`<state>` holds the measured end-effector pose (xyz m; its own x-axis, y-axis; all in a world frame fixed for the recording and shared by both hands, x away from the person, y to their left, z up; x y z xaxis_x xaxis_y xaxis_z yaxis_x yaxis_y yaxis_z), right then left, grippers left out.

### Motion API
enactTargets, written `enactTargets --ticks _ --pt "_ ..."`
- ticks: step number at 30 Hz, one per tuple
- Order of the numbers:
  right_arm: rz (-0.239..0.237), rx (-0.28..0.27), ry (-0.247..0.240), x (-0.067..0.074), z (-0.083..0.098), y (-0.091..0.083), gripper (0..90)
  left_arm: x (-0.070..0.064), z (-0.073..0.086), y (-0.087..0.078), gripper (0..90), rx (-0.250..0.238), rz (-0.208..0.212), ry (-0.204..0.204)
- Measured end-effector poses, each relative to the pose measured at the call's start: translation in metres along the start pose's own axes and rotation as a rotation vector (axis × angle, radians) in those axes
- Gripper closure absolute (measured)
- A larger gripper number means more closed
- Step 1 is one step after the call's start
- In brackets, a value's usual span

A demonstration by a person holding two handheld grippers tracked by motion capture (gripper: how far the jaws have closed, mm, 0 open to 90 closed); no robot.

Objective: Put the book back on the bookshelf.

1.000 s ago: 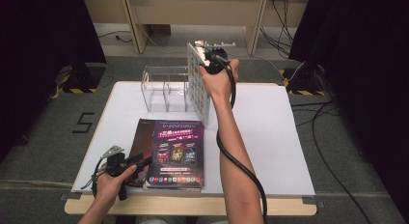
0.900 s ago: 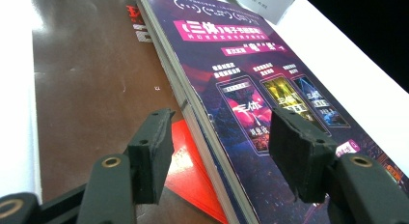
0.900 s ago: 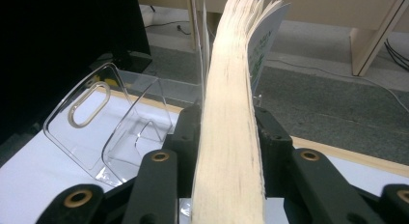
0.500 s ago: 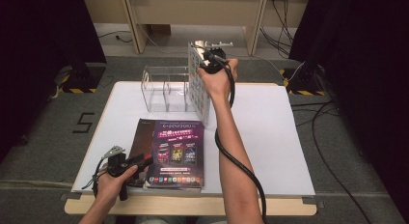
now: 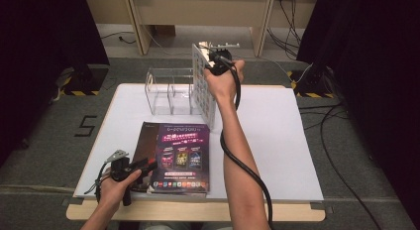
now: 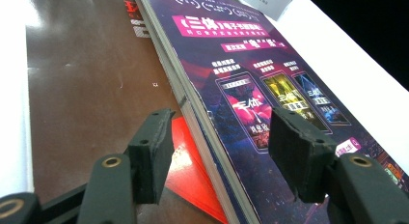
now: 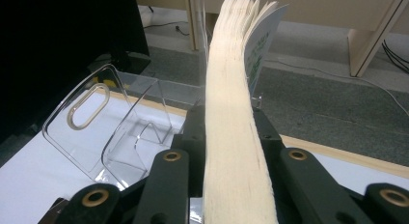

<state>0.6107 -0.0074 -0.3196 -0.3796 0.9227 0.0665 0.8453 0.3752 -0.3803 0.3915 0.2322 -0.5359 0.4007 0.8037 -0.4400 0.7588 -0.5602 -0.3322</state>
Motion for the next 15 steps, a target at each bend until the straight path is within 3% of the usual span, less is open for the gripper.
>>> enactTargets --ticks 15 --pt "-0.003 -0.068 0.027 0.004 -0.0053 -0.0024 74.4 0.0037 -0.002 -0.0018 41.2 -0.007 -0.005 -0.009"
Point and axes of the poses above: each handheld gripper's, and its own axes: y roughly forward along the jaws, z roughly out of its underside, x roughly to its left, the point moved 7 cm from there along y, roughly forward along the jaws, and after that the axes turned 9 degrees about -x, right-handed, at the moved point
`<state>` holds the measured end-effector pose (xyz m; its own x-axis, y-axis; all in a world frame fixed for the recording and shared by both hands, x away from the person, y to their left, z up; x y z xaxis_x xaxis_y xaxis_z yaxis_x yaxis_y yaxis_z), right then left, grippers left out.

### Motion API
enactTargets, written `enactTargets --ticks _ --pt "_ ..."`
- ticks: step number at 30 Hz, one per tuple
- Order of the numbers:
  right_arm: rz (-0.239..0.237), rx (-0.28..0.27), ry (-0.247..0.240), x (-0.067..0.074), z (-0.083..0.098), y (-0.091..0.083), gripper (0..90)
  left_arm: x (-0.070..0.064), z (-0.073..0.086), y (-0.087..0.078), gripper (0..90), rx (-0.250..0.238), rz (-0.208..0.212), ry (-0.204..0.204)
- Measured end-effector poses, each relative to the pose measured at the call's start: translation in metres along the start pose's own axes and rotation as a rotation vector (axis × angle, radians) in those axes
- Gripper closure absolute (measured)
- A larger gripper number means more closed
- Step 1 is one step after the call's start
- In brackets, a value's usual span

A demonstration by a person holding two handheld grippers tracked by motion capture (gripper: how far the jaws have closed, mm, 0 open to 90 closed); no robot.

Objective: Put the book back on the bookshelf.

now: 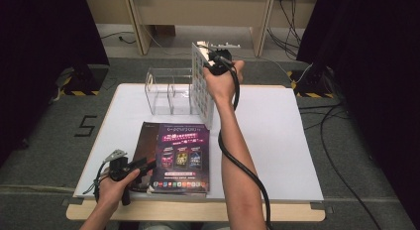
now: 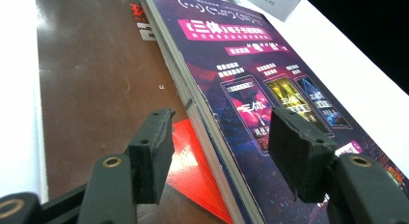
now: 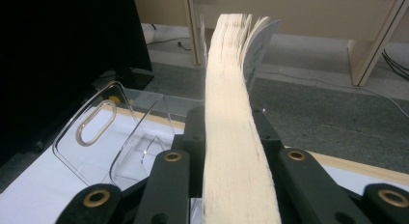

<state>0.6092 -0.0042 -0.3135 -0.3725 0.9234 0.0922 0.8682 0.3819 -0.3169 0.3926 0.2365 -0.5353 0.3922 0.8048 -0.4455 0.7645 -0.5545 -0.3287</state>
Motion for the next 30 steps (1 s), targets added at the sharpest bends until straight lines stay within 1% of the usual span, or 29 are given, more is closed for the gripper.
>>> enactTargets --ticks 5,10,14,18,25,30 --pt "0.013 -0.041 -0.006 0.0 -0.006 -0.002 74.5 0.0 -0.001 0.0 41.2 -0.004 0.0 -0.001" --pt "0.017 -0.06 0.007 -0.002 -0.012 -0.004 74.5 0.0 -0.001 0.0 41.5 -0.005 0.0 -0.002" --pt "0.028 -0.069 0.01 -0.005 -0.011 -0.003 74.5 -0.001 -0.001 0.0 41.6 -0.004 0.001 -0.001" --pt "0.039 -0.091 0.021 -0.006 -0.009 0.0 74.5 0.0 -0.001 0.0 41.6 -0.003 0.0 -0.003" --pt "0.053 -0.101 0.018 -0.003 -0.01 0.007 74.5 0.001 -0.002 0.0 41.6 -0.007 -0.003 -0.004" --pt "0.06 -0.101 0.017 -0.001 -0.007 0.014 74.5 0.002 -0.002 -0.001 41.6 -0.009 -0.003 -0.007"
Point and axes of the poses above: each handheld gripper's, and its own axes: y roughly forward along the jaws, z roughly out of its underside, x roughly to its left, the point moved 7 cm from there along y, roughly forward along the jaws, and after that the axes turned 9 degrees about -x, right-handed, at the moved point
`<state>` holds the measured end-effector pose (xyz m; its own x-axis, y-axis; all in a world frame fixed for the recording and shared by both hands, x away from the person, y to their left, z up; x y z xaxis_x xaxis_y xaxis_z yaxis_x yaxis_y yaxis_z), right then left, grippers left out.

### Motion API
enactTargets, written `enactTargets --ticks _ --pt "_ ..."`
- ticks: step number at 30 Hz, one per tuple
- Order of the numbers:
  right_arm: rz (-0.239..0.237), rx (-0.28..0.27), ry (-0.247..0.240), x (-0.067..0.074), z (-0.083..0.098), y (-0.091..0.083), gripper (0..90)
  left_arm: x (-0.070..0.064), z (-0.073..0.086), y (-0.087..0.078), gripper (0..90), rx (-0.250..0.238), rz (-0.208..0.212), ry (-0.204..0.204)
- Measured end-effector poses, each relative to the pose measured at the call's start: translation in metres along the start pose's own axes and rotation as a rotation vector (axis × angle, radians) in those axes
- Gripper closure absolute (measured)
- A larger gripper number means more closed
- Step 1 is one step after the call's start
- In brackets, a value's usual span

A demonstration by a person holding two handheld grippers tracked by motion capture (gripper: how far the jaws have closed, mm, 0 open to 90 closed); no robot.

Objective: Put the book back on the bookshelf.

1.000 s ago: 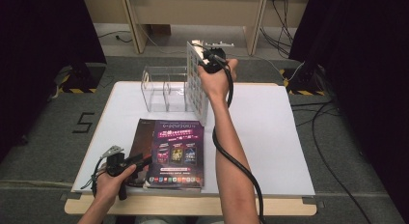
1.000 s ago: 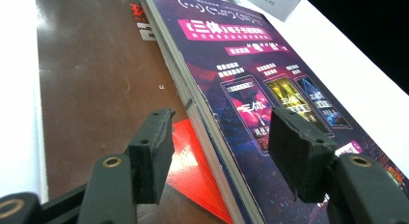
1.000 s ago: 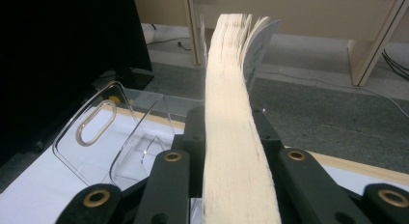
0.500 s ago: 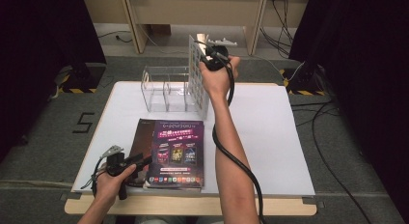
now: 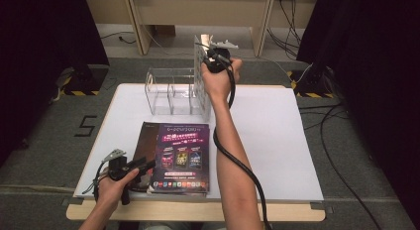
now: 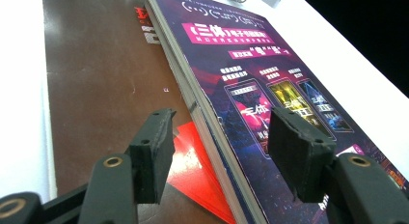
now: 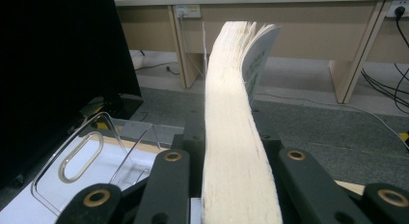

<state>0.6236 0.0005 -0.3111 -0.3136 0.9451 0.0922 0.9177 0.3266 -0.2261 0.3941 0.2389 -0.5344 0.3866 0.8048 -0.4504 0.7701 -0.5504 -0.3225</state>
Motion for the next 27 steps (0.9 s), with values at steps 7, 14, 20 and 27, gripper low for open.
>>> enactTargets --ticks 7,14,20,27 --pt "0.006 -0.006 -0.003 0.004 0.002 0.007 74.5 0.001 -0.001 -0.001 41.6 -0.002 -0.002 -0.003" --pt "0.017 -0.007 -0.002 0.004 0.005 0.013 74.5 0.002 -0.001 -0.001 41.7 -0.002 -0.002 -0.004" --pt "0.02 -0.005 -0.004 0.004 0.006 0.015 74.4 0.002 0.0 0.0 41.8 0.0 -0.002 -0.002" --pt "0.025 -0.012 -0.022 0.004 0.007 0.015 74.4 0.002 0.0 0.0 41.9 0.003 -0.001 0.001"
Point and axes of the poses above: each handheld gripper's, and its own axes: y roughly forward along the jaws, z roughly out of its underside, x roughly to its left, the point moved 7 cm from there along y, roughly forward along the jaws, and after that the axes turned 9 degrees about -x, right-handed, at the moved point
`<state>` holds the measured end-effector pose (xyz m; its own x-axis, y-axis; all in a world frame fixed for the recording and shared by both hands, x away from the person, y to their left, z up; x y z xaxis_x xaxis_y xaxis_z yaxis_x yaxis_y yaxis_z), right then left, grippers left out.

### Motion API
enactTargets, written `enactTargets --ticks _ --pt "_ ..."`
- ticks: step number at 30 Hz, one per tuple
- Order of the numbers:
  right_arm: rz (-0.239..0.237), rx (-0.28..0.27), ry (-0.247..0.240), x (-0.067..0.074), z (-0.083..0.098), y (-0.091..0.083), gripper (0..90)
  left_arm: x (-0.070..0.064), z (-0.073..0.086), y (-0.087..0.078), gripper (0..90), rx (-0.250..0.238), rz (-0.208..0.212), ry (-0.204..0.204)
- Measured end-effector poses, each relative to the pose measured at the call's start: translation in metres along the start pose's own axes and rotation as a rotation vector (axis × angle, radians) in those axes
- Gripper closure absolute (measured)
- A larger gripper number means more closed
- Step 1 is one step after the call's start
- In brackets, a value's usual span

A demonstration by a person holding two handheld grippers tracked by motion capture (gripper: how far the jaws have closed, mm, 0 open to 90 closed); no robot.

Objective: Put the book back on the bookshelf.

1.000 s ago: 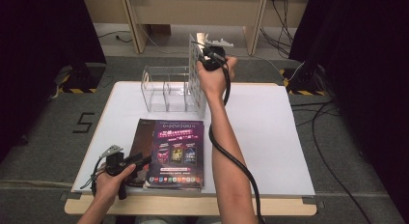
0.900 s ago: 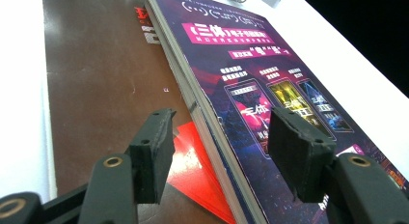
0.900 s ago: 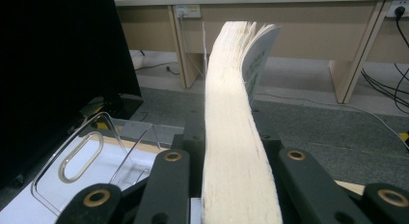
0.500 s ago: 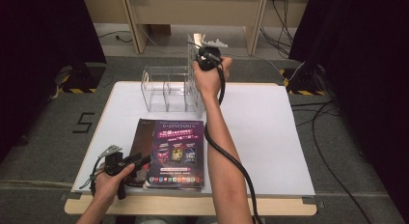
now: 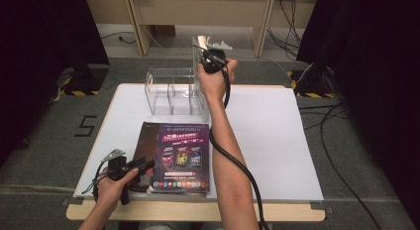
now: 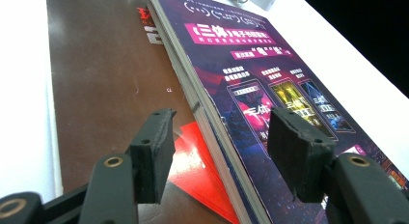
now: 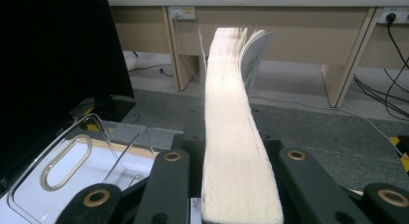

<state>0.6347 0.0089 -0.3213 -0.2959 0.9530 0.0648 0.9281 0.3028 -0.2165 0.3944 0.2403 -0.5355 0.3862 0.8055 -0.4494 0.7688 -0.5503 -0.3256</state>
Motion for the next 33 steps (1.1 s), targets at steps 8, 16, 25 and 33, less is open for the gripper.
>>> enactTargets --ticks 8,16,25,33 --pt "-0.013 -0.004 -0.035 -0.001 0.007 -0.004 74.1 -0.002 0.001 0.001 42.0 0.002 0.002 0.006" --pt "-0.018 -0.002 -0.042 -0.003 0.013 -0.008 73.5 -0.004 0.001 0.001 42.1 0.003 0.005 0.009" --pt "0.009 0.005 -0.038 -0.009 0.015 -0.014 70.1 -0.005 0.002 0.001 42.1 0.002 0.009 0.013" --pt "0.031 0.005 -0.048 -0.011 0.017 -0.015 57.6 -0.005 0.001 0.0 42.2 0.001 0.007 0.011"
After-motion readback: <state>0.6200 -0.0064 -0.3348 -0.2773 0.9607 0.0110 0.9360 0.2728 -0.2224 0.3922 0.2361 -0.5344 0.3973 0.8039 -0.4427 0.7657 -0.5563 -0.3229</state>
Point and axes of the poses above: each handheld gripper's, and its own axes: y roughly forward along the jaws, z roughly out of its underside, x roughly to its left, the point moved 7 cm from there along y, roughly forward along the jaws, and after that the axes turned 9 degrees about -x, right-handed, at the moved point
